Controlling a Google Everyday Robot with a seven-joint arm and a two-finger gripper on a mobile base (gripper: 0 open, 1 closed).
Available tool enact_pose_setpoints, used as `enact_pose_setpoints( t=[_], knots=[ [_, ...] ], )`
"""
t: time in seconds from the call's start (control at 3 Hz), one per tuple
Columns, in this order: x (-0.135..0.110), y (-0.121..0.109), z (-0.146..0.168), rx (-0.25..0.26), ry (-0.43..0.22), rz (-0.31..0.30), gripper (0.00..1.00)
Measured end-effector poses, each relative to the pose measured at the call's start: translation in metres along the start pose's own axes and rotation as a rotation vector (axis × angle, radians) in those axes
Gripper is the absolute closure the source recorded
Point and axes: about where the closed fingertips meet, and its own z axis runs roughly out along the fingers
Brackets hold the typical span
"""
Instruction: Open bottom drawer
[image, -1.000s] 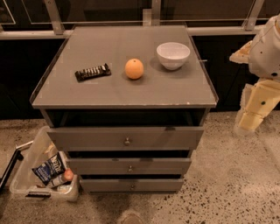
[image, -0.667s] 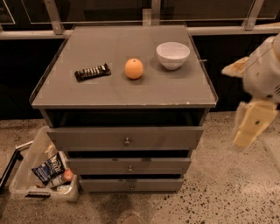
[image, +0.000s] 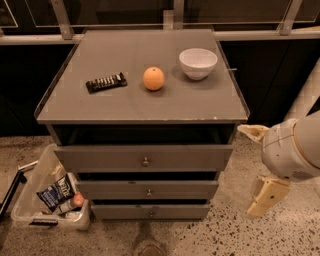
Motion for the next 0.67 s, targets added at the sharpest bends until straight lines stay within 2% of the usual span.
enact_pose_setpoints(
  t=[0.33, 0.67],
  knots=[
    [-0.001, 0.000, -0.001, -0.002, 0.002, 0.000, 0.00],
    [-0.003, 0.021, 0.028, -0.064, -0.038, 0.023, 0.00]
  ],
)
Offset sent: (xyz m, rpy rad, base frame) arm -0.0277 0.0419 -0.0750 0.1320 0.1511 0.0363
